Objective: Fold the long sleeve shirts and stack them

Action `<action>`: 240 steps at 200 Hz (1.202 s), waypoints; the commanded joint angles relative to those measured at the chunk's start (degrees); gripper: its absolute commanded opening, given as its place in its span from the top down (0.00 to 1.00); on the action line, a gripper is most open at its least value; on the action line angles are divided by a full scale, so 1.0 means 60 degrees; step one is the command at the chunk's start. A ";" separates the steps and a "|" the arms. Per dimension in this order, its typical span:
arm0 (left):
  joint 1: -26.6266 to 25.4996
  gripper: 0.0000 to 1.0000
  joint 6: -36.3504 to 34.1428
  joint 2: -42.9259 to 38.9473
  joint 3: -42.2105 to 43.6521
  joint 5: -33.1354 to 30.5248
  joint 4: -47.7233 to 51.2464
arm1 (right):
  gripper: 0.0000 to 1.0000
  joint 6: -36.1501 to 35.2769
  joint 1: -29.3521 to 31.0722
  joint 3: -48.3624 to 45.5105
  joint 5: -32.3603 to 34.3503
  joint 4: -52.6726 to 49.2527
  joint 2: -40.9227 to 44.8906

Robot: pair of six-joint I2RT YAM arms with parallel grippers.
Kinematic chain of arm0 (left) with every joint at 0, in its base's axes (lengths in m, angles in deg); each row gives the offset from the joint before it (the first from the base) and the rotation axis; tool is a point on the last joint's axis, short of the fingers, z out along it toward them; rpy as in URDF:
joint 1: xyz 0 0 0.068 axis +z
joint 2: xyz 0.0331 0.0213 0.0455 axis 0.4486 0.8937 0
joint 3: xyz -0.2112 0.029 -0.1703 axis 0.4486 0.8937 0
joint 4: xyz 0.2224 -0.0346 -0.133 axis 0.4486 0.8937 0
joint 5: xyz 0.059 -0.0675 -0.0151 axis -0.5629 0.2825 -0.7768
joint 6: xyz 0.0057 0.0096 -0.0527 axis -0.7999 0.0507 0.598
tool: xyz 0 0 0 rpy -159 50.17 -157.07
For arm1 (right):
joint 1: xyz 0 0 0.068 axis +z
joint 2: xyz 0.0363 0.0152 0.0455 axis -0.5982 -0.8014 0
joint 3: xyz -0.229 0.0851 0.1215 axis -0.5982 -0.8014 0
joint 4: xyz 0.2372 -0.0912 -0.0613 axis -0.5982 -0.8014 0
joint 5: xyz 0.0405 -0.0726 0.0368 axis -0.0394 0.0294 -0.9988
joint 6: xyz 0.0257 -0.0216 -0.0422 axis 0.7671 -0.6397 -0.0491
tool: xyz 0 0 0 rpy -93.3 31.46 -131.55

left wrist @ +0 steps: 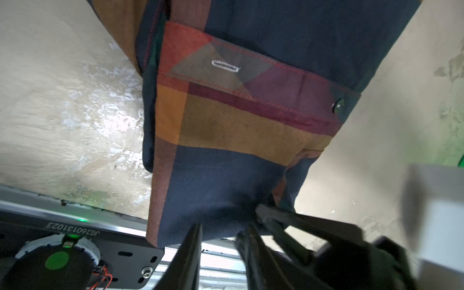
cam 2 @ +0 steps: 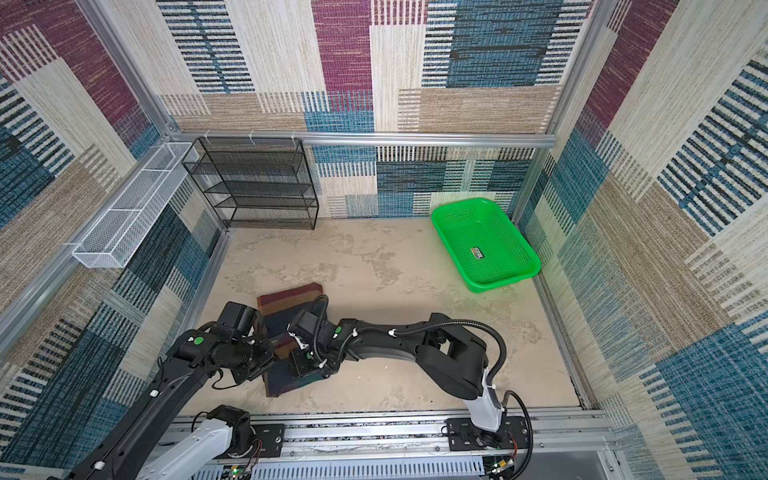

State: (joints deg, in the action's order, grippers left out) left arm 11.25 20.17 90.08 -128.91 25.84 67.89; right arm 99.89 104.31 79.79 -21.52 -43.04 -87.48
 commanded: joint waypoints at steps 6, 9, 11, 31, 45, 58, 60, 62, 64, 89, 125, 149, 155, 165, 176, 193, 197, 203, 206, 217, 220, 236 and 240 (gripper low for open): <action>0.0062 0.66 -0.0060 0.0206 -0.0203 -0.0350 0.0158 | 0.62 0.0453 0.0010 -0.0017 0.0462 -0.0046 -0.0929; 0.0069 0.66 -0.0083 0.0231 -0.0204 -0.0333 0.0138 | 0.62 0.0437 0.0013 -0.0031 0.0547 -0.0071 -0.0994; 0.0074 0.66 -0.0087 0.0253 -0.0205 -0.0327 0.0134 | 0.62 0.0450 0.0009 -0.0028 0.0610 -0.0120 -0.1025; 0.0191 0.66 -0.0176 0.0287 -0.0115 -0.0172 0.0057 | 0.59 0.0531 -0.0138 -0.0444 0.1055 0.0127 -0.0656; 0.0320 0.66 -0.0289 0.0280 -0.0101 -0.0086 -0.0001 | 0.57 0.0525 -0.0462 -0.0908 0.1256 0.0040 -0.0100; 0.0404 0.65 -0.0374 0.0234 -0.0073 0.0093 -0.0089 | 0.56 0.0459 -0.0993 -0.1541 0.1323 -0.0116 0.0522; 0.0418 0.65 -0.0380 0.0228 -0.0080 0.0113 -0.0095 | 0.56 0.0459 -0.1088 -0.1662 0.1368 -0.0157 0.0632; 0.0429 0.65 -0.0381 0.0223 -0.0078 0.0122 -0.0093 | 0.56 0.0460 -0.1182 -0.1776 0.1420 -0.0193 0.0751; 0.0439 0.65 -0.0392 0.0229 -0.0082 0.0138 -0.0107 | 0.55 0.0456 -0.1260 -0.1922 0.1469 -0.0223 0.0835; 0.0515 0.64 -0.0524 0.0423 -0.0030 0.0453 -0.0301 | 0.51 0.0043 -0.2643 -0.3600 0.1969 -0.0521 0.2487; 0.0545 0.64 -0.0524 0.0807 -0.0015 0.0650 -0.0661 | 0.43 -0.1655 -0.3149 -0.3676 0.2389 -0.1431 0.3845; 0.0560 0.63 -0.0505 0.1172 -0.0224 0.0664 -0.0981 | 0.37 -0.2421 -0.2751 -0.3292 0.2327 -0.1381 0.4212; 0.0560 0.63 -0.0536 0.1313 -0.0316 0.0650 -0.1009 | 0.32 -0.2654 -0.2576 -0.3219 0.2367 -0.1340 0.4196; 0.0560 0.63 -0.0534 0.1562 -0.0402 0.0648 -0.1099 | 0.30 -0.3114 -0.2145 -0.2995 0.2614 -0.1420 0.4011; 0.0560 0.63 -0.0507 0.1804 -0.0382 0.0880 -0.1370 | 0.28 -0.3339 -0.1615 -0.2796 0.3618 -0.1500 0.3769; 0.0538 0.63 -0.0310 0.2149 -0.0315 0.1401 -0.1875 | 0.28 -0.3640 -0.1368 -0.2658 0.3518 -0.1510 0.3360; 0.0523 0.63 -0.0266 0.2206 -0.0289 0.1516 -0.1982 | 0.28 -0.3710 -0.1322 -0.2673 0.3580 -0.1490 0.3275; 0.0505 0.62 -0.0222 0.2287 -0.0256 0.1557 -0.2064 | 0.28 -0.3771 -0.1280 -0.2746 0.3636 -0.1367 0.3240; 0.0501 0.63 -0.0210 0.2318 -0.0242 0.1529 -0.2084 | 0.28 -0.3816 -0.1265 -0.2812 0.3650 -0.1283 0.3226; 0.0501 0.63 -0.0322 0.2413 -0.0180 0.1135 -0.2137 | 0.27 -0.3919 -0.1224 -0.2858 0.3523 -0.1135 0.3104; 0.0501 0.63 -0.0347 0.2449 -0.0156 0.0991 -0.2125 | 0.27 -0.3933 -0.1207 -0.2855 0.3512 -0.1108 0.3072; 0.0503 0.63 -0.0452 0.2719 0.0078 0.0712 -0.2273 | 0.27 -0.4071 -0.1071 -0.2922 0.3382 -0.0871 0.2810; 0.0501 0.62 -0.0453 0.2777 0.0139 0.0679 -0.2336 | 0.27 -0.4094 -0.0989 -0.2844 0.3469 -0.0918 0.2698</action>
State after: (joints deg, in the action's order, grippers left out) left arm 14.23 19.73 105.07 -129.50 32.03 56.13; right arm 77.99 97.08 62.52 -1.45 -50.34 -69.25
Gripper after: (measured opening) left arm 0.374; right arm 0.726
